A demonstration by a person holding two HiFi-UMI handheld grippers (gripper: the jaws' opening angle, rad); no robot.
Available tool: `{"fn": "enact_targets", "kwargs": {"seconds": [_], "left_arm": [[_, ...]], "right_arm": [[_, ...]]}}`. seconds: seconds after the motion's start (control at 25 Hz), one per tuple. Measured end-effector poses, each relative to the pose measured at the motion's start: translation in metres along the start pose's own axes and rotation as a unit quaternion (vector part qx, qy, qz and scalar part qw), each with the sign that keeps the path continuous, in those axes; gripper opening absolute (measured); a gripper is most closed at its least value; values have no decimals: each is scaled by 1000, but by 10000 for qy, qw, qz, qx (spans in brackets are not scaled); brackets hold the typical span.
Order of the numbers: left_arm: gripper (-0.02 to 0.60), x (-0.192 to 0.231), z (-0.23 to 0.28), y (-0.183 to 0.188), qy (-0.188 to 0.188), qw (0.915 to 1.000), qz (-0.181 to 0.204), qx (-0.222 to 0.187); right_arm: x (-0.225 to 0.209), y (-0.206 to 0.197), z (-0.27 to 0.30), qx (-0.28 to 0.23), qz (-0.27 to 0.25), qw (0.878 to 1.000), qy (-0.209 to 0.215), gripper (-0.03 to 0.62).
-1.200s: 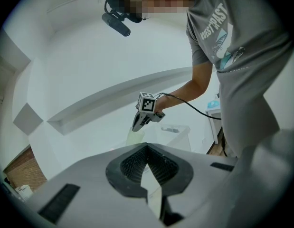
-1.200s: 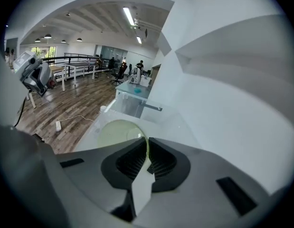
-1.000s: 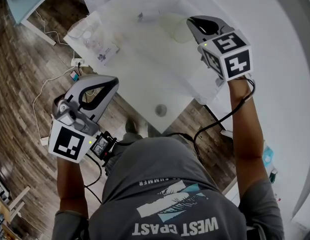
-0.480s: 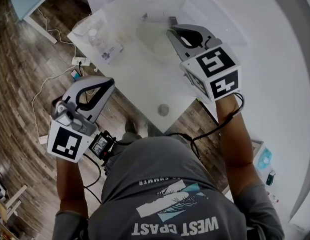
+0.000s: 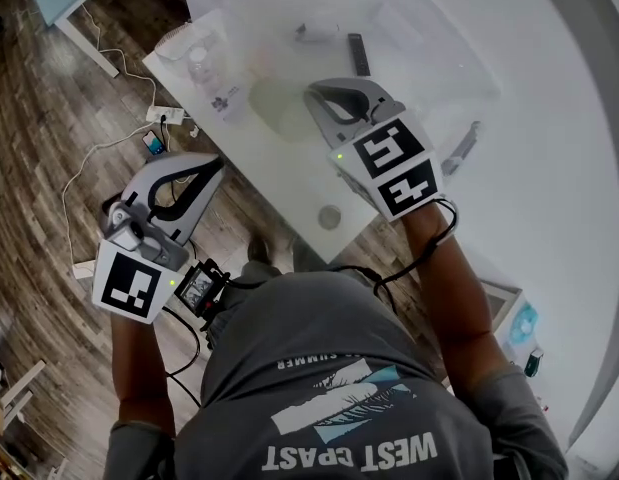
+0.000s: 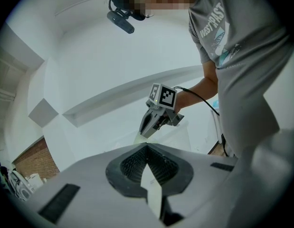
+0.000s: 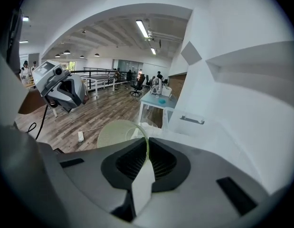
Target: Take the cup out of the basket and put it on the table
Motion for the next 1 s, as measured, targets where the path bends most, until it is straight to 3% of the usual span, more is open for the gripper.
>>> {"fn": "enact_targets", "kwargs": {"seconds": [0.44,1.0], "left_arm": [[8,-8,-16,-14,169,9997,-178,86],[8,-18,-35,-29,345,9980,-436,300]], "right_arm": [[42,-52,48,556,150,9977,369,28],[61,-140,106,1503,549,9854,578,28]]}}
Point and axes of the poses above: the fingertips, and each gripper's own axes: z forward along the fingers, x to its left, y out of its top, the point moved 1 cm from there along -z, backward along the fingers, and after that the axes turned 3 degrees about x, right-handed, at the moved point
